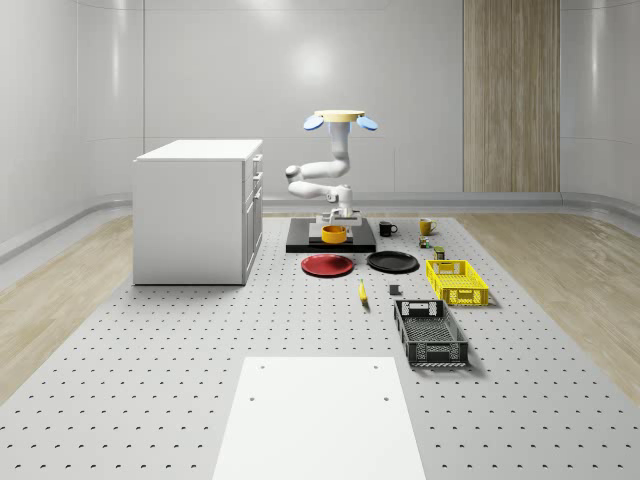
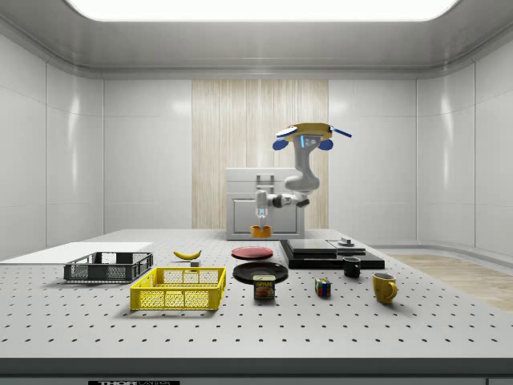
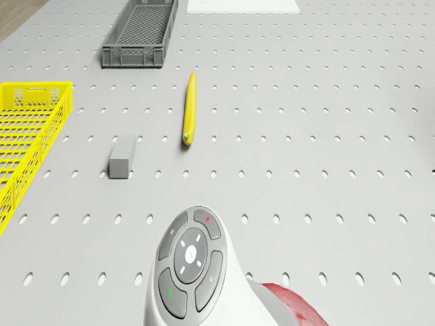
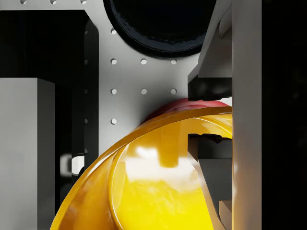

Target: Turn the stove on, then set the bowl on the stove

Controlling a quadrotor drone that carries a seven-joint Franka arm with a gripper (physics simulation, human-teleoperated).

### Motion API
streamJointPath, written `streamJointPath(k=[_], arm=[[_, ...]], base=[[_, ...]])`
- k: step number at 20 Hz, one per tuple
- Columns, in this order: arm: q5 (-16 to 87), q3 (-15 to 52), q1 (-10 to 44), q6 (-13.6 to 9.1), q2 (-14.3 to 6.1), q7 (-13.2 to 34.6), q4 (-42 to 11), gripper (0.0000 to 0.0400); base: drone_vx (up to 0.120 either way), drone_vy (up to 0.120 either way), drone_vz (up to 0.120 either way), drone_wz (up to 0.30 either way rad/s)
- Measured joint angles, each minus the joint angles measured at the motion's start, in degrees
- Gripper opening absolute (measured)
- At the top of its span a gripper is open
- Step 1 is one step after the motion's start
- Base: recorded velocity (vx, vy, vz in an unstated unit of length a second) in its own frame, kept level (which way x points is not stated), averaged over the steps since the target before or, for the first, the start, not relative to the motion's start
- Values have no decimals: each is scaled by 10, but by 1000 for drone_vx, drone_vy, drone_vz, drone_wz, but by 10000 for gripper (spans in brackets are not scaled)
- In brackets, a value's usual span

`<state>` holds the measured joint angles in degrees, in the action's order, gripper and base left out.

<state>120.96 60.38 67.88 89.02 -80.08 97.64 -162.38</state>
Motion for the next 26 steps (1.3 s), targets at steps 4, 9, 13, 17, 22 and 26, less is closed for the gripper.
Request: streamJointPath(k=[4,9,13,17,22,26], arm=[[0,0,0,-1,1,0,0,100],[1,0,-1,-1,1,-1,0,100],[1,-1,-1,-2,2,-1,0,100],[1,-1,-2,-2,3,-1,0,100],[2,-1,-2,-3,3,-2,0,100],[2,-1,-2,-4,4,-2,0,100]], base=[[-120,-10,0,0],[-120,0,-24,0],[-120,0,-50,0],[-120,0,-70,0],[-120,0,0,0],[-120,0,0,0]])
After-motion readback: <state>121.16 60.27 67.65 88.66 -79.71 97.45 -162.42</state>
